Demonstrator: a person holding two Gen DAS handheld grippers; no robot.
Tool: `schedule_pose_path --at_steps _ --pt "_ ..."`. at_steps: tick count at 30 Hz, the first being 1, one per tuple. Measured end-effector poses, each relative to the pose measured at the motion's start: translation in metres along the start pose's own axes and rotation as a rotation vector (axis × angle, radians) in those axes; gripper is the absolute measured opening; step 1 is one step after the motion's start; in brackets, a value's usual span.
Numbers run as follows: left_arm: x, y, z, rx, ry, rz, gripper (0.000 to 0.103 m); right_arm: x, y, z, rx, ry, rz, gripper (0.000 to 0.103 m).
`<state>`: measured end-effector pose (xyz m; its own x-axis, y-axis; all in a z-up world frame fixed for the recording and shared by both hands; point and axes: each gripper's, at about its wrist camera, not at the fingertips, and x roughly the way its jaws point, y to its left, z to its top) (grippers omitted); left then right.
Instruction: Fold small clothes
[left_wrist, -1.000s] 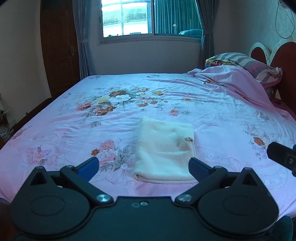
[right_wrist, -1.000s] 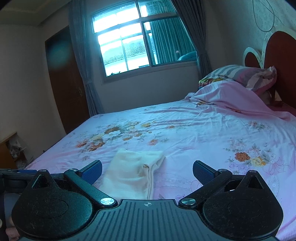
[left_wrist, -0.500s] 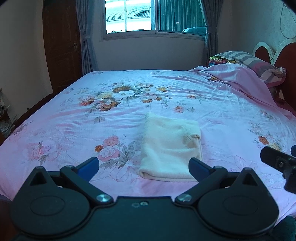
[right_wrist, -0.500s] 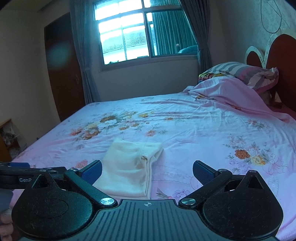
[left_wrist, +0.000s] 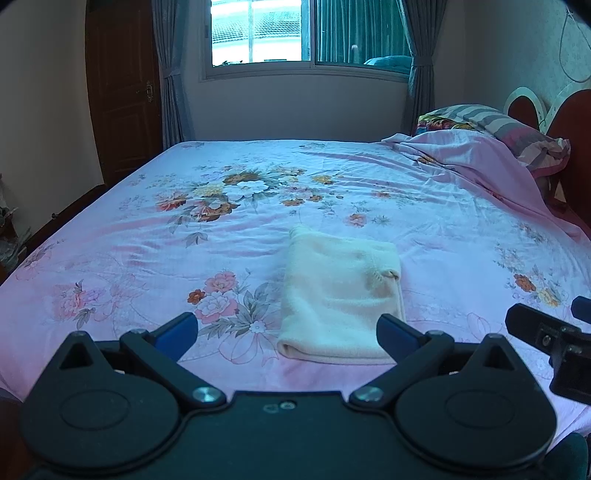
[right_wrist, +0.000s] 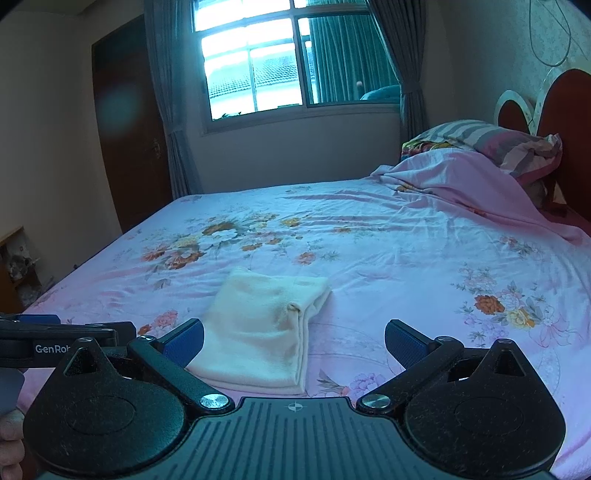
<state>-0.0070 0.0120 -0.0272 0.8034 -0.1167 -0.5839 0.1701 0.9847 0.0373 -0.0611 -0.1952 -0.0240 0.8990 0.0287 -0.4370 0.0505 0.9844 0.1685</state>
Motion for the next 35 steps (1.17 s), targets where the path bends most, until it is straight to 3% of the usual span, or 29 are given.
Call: schedule_pose_path --at_steps 21,29,31,33,35 --pt "0.003 -0.008 0.007 0.015 0.001 -0.002 0.101 0.007 0.005 0.007 -0.021 -0.001 0.014 0.103" --pt "0.023 -0.005 0.016 0.012 0.014 -0.008 0.101 0.025 0.003 0.012 -0.009 0.025 0.004 0.103" --pt "0.030 -0.003 0.018 0.014 0.008 -0.039 0.101 0.032 0.004 0.012 -0.012 0.036 0.003 0.103" --pt "0.039 0.000 0.020 -0.008 0.003 -0.068 0.093 0.040 0.004 0.012 -0.011 0.042 0.002 0.103" --pt "0.052 0.000 0.024 -0.012 0.027 -0.094 0.095 0.050 0.005 0.013 -0.008 0.051 0.008 0.103"
